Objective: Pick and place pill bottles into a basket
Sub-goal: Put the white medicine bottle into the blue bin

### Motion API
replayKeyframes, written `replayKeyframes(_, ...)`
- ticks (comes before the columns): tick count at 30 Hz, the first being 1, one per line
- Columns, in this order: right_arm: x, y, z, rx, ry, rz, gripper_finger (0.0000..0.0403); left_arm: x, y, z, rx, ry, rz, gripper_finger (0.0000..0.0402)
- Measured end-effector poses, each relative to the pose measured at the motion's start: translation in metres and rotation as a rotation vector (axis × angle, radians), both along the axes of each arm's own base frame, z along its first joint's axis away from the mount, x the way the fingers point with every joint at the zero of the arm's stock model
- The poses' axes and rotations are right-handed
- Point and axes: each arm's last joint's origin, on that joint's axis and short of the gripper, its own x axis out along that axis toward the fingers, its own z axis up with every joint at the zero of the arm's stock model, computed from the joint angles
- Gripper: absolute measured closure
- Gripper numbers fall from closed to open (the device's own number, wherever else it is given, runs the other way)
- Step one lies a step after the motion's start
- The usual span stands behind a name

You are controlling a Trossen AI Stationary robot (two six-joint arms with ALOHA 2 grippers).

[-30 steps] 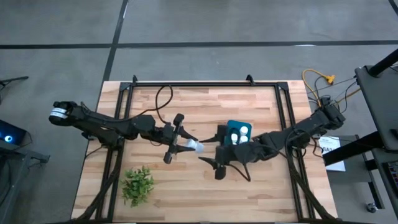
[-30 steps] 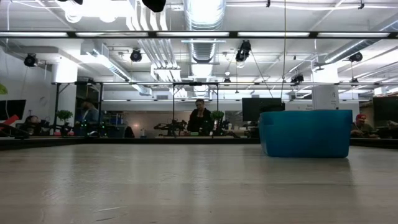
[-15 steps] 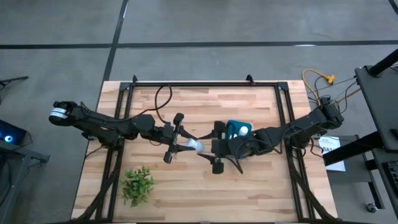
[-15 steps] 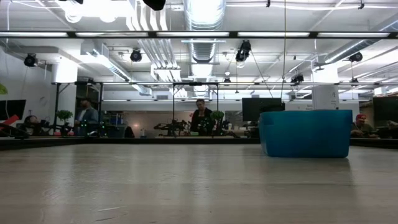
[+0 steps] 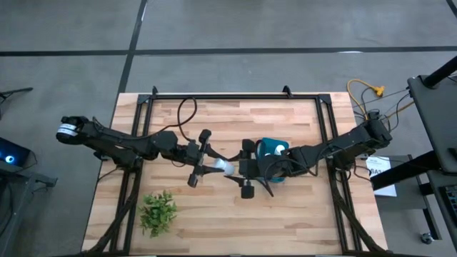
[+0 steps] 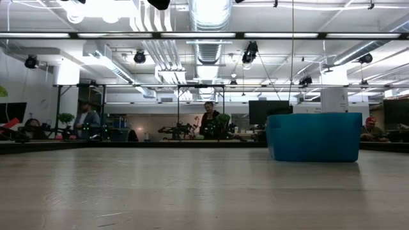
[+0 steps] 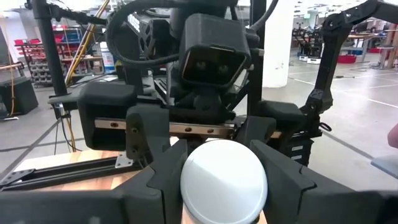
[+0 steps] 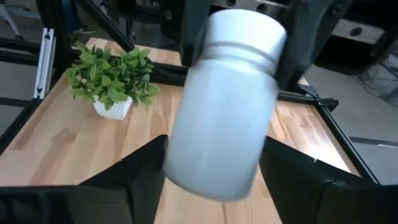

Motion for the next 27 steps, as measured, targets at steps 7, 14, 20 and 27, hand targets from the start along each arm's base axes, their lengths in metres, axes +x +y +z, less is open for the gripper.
replayKeyframes(7,0.0081,0.0018,-0.0083,-0.027,-0.006,-0.001,0.0233,-0.0002,-0.0001,-0.0005,0.003,0.006,0.001,0.0261)
replayKeyframes(14,0.0086,0.0013,-0.0079,-0.031,-0.011,0.001,0.0233,-0.0003,-0.0009,-0.0004,0.002,0.006,-0.001,0.0262)
replayKeyframes(20,0.0085,0.0014,-0.0083,-0.041,-0.005,0.008,0.024,-0.0004,-0.0011,-0.0004,-0.002,0.007,-0.006,0.0244)
replayKeyframes(27,0.0084,0.0013,-0.0086,-0.056,0.0,0.013,0.024,-0.0005,-0.0014,-0.0012,-0.006,0.01,-0.012,0.0227)
